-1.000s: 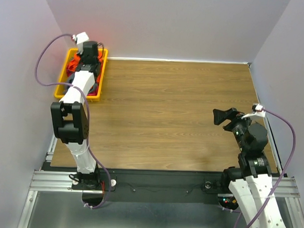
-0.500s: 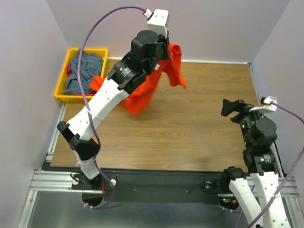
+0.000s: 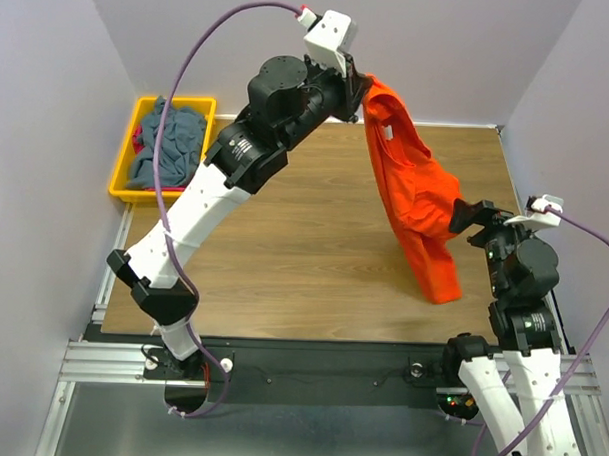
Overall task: Fold and stack the t-shirts
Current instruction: Move the tshirt to the center of the board, then flatten the tshirt out
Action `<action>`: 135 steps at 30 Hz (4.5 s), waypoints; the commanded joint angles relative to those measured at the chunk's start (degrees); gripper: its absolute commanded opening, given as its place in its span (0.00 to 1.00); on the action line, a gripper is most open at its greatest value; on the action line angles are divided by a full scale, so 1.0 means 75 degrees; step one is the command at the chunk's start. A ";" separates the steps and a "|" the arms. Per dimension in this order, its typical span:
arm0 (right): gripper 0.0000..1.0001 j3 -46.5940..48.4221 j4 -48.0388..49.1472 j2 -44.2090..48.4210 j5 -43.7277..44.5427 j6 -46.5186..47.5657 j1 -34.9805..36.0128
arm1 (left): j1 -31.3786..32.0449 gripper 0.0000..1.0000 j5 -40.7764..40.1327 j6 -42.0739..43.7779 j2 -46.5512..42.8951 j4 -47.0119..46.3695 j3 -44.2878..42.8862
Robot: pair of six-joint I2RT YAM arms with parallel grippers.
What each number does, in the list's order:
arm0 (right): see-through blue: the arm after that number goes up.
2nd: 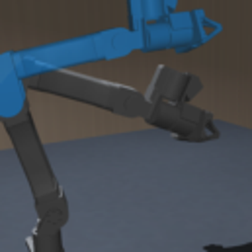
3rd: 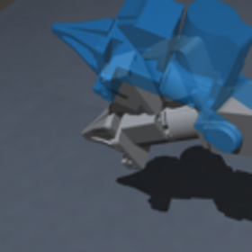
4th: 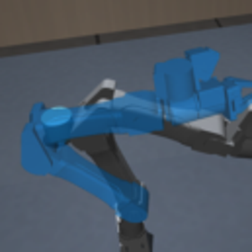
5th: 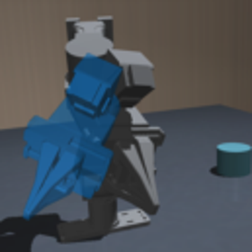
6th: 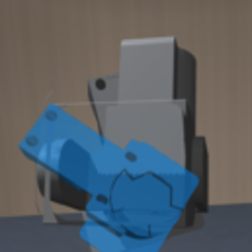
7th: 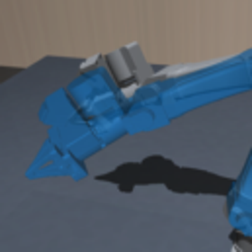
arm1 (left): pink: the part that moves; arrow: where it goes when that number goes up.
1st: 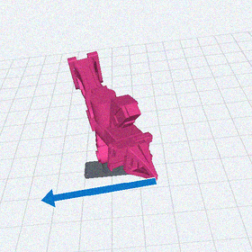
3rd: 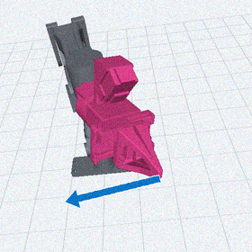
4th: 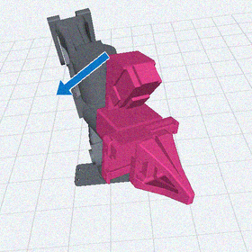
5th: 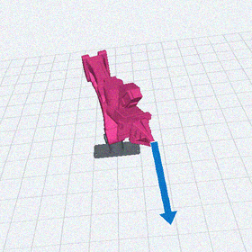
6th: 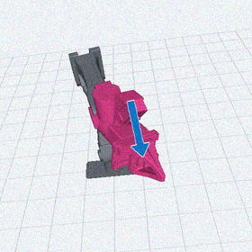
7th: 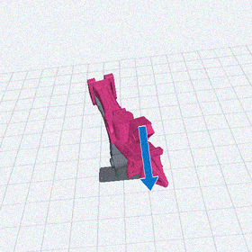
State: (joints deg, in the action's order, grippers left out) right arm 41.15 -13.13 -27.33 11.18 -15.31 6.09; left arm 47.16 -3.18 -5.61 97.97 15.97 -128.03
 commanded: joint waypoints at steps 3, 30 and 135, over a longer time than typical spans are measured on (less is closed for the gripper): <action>1.00 0.0432 0.0039 0.0152 -0.0177 0.0295 0.0056 | -0.0263 0.00 -0.0969 -0.0539 -0.1912 -0.1190 0.3463; 0.96 0.1053 -0.1449 -0.4723 -0.2862 -0.1123 0.0067 | -0.1625 0.69 -0.1567 -0.1363 -0.2437 -0.0747 0.9359; 0.45 -0.0693 -0.1062 -0.6328 -0.2674 -0.2130 -0.1292 | 0.1435 0.65 -0.0748 0.1685 0.2639 -0.0559 0.4086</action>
State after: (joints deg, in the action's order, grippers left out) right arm 36.25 -22.72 -75.99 -9.02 -31.53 -3.36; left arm 57.69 -10.31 3.75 116.09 9.04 -93.97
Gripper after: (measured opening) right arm 0.452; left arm 0.675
